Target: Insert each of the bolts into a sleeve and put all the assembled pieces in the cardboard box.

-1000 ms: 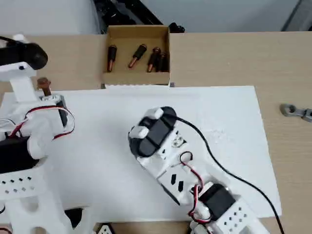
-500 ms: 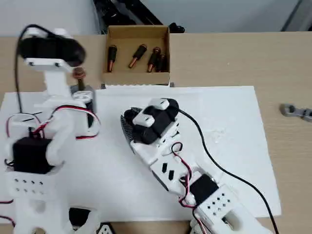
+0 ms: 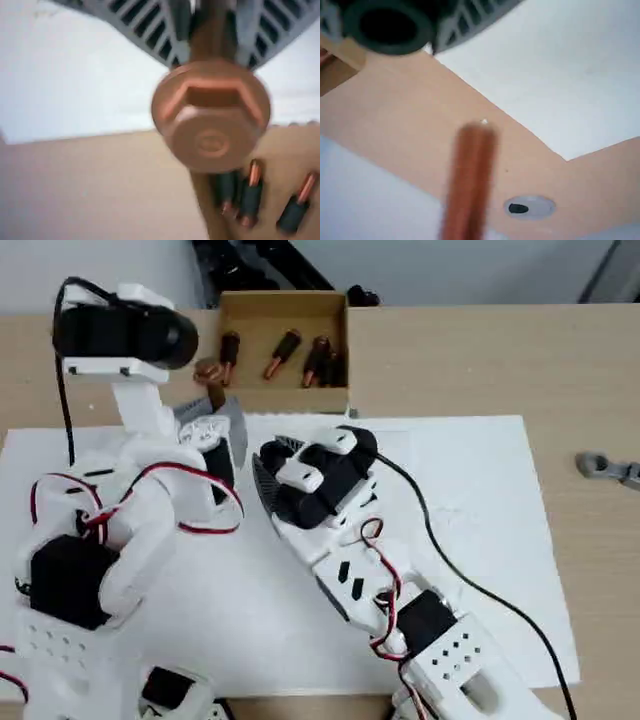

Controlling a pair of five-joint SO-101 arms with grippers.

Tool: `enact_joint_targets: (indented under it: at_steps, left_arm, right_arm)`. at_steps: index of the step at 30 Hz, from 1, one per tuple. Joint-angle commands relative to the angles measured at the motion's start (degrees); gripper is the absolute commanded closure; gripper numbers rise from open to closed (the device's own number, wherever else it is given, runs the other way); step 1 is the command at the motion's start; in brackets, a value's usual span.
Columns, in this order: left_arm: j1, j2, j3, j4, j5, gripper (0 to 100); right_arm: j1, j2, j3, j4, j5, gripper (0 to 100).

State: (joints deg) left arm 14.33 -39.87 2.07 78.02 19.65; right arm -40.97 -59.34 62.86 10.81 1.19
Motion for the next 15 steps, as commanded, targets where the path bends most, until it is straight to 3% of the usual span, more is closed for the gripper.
enact_joint_targets:
  at_steps: [1, 7, 15]
  left_arm:
    - [0.7, -1.3, -2.6, -5.1, 0.9, 100]
    - [0.9, -1.3, -0.9, -5.6, 3.3, 100]
    - [0.9, -1.1, 0.7, -6.8, 4.6, 100]
  right_arm:
    - [0.4, 0.0, -3.7, -1.7, 0.5, 99.5]
    - [0.7, 0.0, -3.7, -1.7, -4.0, 99.5]
    - [0.4, 0.0, -3.7, -1.7, -4.0, 99.5]
